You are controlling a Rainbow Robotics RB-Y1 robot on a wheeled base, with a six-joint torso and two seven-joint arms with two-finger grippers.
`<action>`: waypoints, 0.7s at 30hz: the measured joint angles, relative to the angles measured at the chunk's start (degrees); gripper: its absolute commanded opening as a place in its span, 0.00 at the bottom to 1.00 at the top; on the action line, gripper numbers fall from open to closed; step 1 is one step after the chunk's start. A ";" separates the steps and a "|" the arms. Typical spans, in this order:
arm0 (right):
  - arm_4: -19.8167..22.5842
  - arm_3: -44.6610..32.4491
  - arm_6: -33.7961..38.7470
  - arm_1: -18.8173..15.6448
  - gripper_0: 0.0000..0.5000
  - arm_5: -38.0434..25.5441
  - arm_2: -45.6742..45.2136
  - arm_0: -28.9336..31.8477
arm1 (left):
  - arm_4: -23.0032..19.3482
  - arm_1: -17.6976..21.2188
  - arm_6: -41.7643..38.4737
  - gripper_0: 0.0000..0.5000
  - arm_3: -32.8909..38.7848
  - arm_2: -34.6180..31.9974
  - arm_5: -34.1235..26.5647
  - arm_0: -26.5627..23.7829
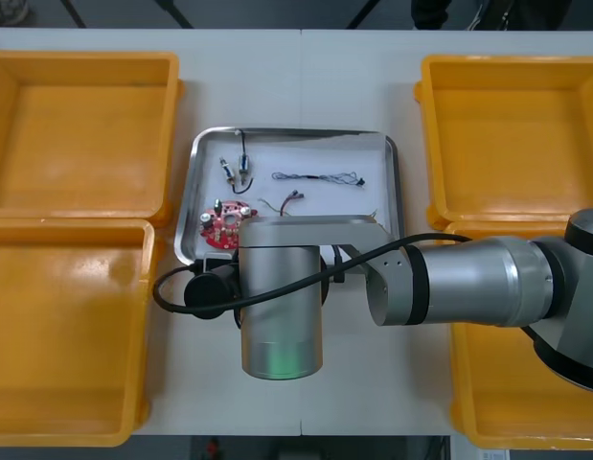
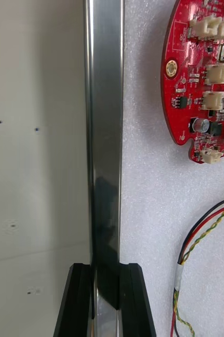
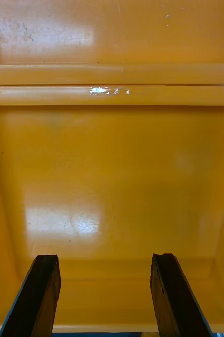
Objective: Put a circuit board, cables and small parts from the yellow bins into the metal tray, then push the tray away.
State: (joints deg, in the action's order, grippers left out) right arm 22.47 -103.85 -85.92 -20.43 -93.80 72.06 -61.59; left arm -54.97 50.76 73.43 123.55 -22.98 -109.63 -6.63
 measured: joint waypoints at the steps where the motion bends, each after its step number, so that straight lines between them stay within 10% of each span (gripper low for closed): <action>1: 0.00 0.39 0.00 0.00 0.00 0.24 0.00 -0.55 | 0.00 0.00 0.00 1.00 0.00 0.00 0.00 0.00; 21: -0.66 9.48 -0.05 0.00 0.00 6.42 0.01 -7.51 | 0.00 0.00 0.00 1.00 0.01 0.00 0.00 0.00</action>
State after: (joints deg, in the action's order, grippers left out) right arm 21.81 -94.37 -85.97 -20.43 -87.38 72.07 -69.10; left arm -54.97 50.76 73.43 123.56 -22.98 -109.63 -6.63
